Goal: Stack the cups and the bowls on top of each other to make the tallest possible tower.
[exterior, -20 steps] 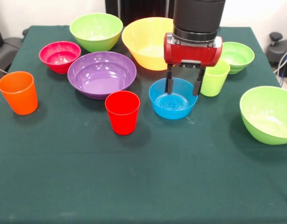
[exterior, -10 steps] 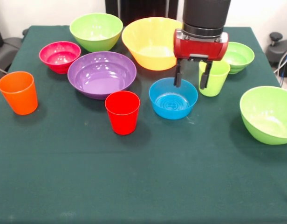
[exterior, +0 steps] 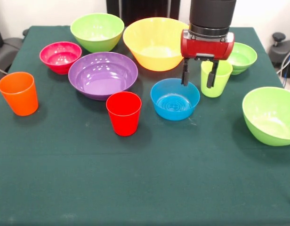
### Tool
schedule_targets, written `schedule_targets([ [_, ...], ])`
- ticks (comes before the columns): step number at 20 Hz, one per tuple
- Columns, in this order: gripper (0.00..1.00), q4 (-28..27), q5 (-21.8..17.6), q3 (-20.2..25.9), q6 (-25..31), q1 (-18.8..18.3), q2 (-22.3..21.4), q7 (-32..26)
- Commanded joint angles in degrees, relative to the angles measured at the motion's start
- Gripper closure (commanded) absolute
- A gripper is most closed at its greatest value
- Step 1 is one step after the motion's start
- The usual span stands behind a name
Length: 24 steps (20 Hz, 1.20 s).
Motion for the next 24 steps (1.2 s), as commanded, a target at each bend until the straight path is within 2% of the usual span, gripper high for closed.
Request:
schedule_targets([
  [1,0.0,2.1,0.09,4.02,-3.75,0.28,1.62,8.17],
  [6,0.0,2.39,-1.03,3.61,-5.36,-0.23,2.08,7.72],
  [16,0.0,1.53,-0.29,1.29,-8.0,2.66,3.76,9.1],
  [24,0.0,1.25,-0.93,-0.27,-9.26,3.01,4.52,8.07],
])
